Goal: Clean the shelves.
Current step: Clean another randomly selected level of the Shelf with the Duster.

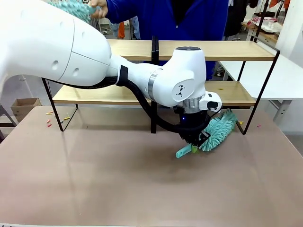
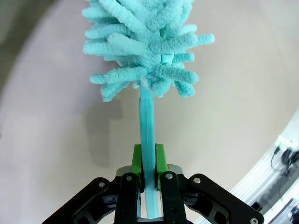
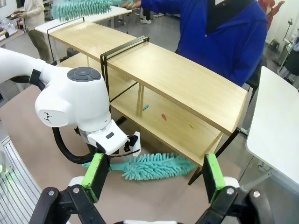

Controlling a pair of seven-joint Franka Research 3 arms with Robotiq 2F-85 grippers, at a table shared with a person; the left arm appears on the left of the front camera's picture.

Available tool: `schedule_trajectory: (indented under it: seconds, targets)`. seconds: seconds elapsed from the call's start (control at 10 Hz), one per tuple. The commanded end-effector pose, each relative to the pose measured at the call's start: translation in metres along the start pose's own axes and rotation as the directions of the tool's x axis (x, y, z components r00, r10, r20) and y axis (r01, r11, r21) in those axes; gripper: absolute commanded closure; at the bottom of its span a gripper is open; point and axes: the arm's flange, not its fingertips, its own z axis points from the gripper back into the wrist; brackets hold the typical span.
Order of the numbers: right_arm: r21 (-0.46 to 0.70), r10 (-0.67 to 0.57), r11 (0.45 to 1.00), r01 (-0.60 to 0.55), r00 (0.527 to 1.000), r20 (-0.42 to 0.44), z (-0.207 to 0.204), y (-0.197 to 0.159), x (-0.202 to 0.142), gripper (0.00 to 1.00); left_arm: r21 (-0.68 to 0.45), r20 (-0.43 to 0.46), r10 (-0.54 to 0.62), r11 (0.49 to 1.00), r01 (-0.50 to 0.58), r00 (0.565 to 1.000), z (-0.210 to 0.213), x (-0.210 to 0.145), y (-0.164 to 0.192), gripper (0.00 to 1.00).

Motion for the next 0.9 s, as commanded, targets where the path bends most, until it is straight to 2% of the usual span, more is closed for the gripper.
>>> schedule_trajectory:
  seconds: [0.0,0.2,0.6,0.8]
  targets:
    - [-0.002,-0.004,1.0,0.004,1.0,-0.001,0.001,0.0,0.0,0.0,-0.097,-0.004,-0.171,0.981,0.17,0.985,0.012,-0.024,0.006,0.87]
    - [-0.002,-0.004,1.0,0.004,1.0,-0.001,0.001,0.0,0.0,0.0,-0.147,0.026,-0.258,0.955,0.259,0.966,0.025,-0.046,0.007,0.87]
    - [-0.002,-0.004,1.0,0.004,1.0,-0.001,0.001,0.0,0.0,0.0,-0.163,-0.048,-0.334,0.932,0.322,0.941,0.024,-0.092,-0.014,0.87]
    - [-0.002,-0.004,1.0,0.004,1.0,-0.001,0.001,0.0,0.0,0.0,-0.17,-0.003,-0.404,0.902,0.398,0.915,0.029,-0.103,-0.024,0.87]
